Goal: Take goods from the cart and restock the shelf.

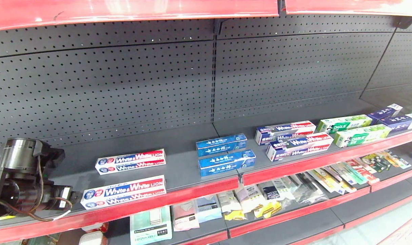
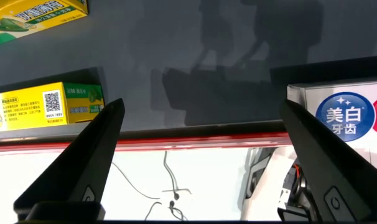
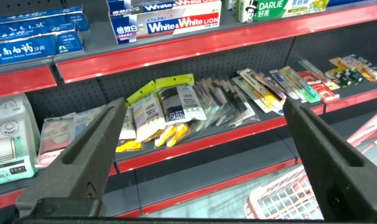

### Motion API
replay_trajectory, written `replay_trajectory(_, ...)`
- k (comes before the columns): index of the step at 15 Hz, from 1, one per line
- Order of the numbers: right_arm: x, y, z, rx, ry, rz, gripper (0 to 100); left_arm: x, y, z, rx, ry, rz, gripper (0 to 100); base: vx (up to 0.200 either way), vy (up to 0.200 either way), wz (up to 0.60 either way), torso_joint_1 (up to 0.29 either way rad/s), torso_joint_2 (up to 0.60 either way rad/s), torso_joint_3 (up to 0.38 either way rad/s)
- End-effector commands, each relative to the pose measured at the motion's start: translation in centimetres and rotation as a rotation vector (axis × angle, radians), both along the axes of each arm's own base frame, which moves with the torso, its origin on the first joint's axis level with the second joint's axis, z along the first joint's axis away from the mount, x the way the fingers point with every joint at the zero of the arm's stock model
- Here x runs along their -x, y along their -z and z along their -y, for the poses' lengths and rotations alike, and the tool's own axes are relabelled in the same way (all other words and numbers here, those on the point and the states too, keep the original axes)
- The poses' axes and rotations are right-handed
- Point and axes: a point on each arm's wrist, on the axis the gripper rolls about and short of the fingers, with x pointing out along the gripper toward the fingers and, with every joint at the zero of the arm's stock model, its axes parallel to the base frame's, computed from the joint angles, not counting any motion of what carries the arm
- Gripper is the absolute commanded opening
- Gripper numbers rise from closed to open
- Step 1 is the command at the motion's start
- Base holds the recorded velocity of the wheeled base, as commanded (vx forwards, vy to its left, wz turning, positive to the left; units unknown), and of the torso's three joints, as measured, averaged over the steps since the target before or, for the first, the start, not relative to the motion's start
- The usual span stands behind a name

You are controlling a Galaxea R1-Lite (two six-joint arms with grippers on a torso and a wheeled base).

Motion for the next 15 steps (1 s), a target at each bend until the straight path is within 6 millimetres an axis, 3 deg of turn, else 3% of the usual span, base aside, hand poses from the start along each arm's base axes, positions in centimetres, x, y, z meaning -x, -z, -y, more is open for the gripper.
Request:
replay_trajectory(1, 0.0, 0.0, 0.0, 0.0, 0.001, -0.001, 100, 0.0, 0.0, 0.0, 0.0, 0.0, 0.002, 100, 0.0, 0.0, 0.0, 0.0, 0.0, 0.0)
replay_trajectory(5, 0.0, 0.0, 0.0, 0.0, 0.001, -0.001, 100, -0.1, -0.3, -0.1, -0.006, -0.006, 0.032, 100, 0.0, 0.0, 0.0, 0.0, 0.0, 0.0)
replay_trajectory(8, 0.0, 0.0, 0.0, 0.0, 0.001, -0.001, 100, 2.0, -3.3, -1.0, -0.044, -0.03, 0.165, 100, 0.0, 0.0, 0.0, 0.0, 0.0, 0.0)
replay_trajectory(11, 0.0, 0.0, 0.0, 0.0, 0.001, -0.001, 100, 7.9, -5.8, -0.8, -0.093, -0.021, 0.297, 100, 0.0, 0.0, 0.0, 0.0, 0.0, 0.0)
replay_trajectory(12, 0.0, 0.0, 0.0, 0.0, -0.001, -0.001, 100, 12.0, -5.9, 0.2, -0.094, 0.018, 0.391, 100, 0.0, 0.0, 0.0, 0.0, 0.0, 0.0)
replay_trajectory(13, 0.0, 0.0, 0.0, 0.0, 0.001, -0.002, 100, 14.6, -5.5, 0.9, -0.1, 0.06, 0.456, 100, 0.0, 0.0, 0.0, 0.0, 0.0, 0.0)
replay_trajectory(15, 0.0, 0.0, 0.0, 0.0, 0.001, -0.001, 100, 18.2, -4.3, 1.8, -0.092, 0.136, 0.547, 100, 0.0, 0.0, 0.0, 0.0, 0.0, 0.0)
